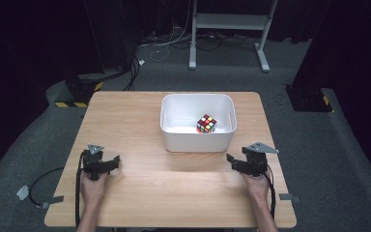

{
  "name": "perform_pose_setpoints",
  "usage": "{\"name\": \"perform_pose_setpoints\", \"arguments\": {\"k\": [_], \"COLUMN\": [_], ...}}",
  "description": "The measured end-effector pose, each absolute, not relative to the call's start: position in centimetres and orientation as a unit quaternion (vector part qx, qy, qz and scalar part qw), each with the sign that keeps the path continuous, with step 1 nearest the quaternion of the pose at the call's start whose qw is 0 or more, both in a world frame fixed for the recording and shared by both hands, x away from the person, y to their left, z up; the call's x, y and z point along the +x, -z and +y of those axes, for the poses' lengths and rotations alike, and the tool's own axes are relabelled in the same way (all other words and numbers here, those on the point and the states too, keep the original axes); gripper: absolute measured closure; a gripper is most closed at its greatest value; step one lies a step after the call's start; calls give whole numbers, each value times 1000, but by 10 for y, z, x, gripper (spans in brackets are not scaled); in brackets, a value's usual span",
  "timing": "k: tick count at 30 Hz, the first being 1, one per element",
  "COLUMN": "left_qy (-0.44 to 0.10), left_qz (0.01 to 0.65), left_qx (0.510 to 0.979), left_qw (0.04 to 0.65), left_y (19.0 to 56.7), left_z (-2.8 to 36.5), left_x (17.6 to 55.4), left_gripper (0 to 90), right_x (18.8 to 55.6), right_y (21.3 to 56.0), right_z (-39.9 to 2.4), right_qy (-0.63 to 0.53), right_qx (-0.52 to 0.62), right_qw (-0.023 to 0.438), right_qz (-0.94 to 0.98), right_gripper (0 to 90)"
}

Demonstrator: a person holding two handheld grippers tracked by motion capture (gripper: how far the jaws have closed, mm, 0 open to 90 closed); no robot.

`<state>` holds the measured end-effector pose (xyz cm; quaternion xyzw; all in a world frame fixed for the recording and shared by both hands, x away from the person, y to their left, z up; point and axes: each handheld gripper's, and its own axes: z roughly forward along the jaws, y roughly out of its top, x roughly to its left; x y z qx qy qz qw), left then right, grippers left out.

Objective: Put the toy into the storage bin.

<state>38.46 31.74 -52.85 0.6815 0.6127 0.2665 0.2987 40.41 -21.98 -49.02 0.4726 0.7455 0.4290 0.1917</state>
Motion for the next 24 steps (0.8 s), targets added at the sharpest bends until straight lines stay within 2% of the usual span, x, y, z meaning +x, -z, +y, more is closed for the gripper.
{"name": "perform_pose_setpoints", "arguments": {"k": [24], "left_qy": [-267], "left_qz": [613], "left_qx": [682], "left_qw": [298], "left_y": [529], "left_z": [317], "left_x": [385], "left_gripper": [170], "right_x": [421], "right_y": [510], "right_z": [-219], "right_qy": [-393], "right_qx": [501], "right_qw": [175], "right_qz": [751], "right_gripper": [250]}}
